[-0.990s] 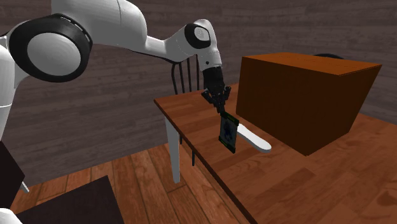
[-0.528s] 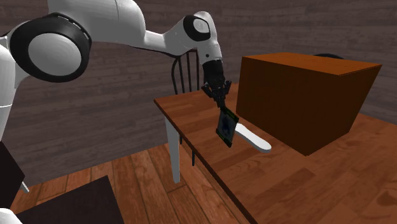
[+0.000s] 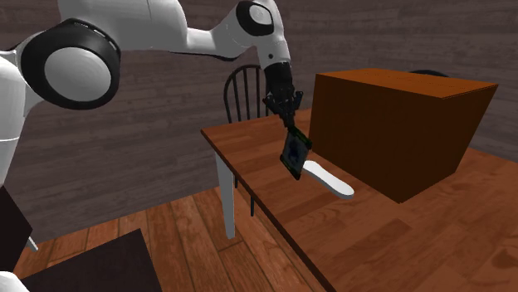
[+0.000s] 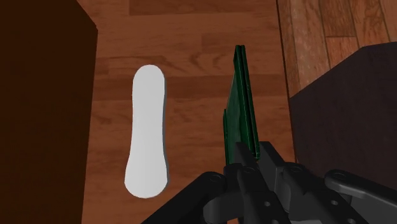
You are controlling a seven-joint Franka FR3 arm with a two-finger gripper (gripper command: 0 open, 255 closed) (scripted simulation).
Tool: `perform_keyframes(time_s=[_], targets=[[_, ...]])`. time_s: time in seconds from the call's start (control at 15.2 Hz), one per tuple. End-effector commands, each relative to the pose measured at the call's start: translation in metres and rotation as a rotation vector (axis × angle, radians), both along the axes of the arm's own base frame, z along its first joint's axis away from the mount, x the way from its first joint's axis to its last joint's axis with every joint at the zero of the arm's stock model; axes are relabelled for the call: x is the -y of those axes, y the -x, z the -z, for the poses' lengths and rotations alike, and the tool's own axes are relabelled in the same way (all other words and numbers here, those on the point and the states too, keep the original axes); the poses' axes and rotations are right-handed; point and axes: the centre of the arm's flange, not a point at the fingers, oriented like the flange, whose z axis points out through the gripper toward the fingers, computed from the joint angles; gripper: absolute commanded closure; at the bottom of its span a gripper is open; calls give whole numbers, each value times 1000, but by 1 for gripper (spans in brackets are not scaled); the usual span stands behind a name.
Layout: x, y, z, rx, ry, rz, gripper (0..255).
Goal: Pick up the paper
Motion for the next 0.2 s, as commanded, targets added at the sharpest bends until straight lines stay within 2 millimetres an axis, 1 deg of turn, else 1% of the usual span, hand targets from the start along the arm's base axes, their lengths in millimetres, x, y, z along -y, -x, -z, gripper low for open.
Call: perform_keyframes(time_s=[0.0, 0.13], targets=[[1, -1, -11, 0, 0, 0, 255], [1, -1, -12, 0, 0, 0, 255]])
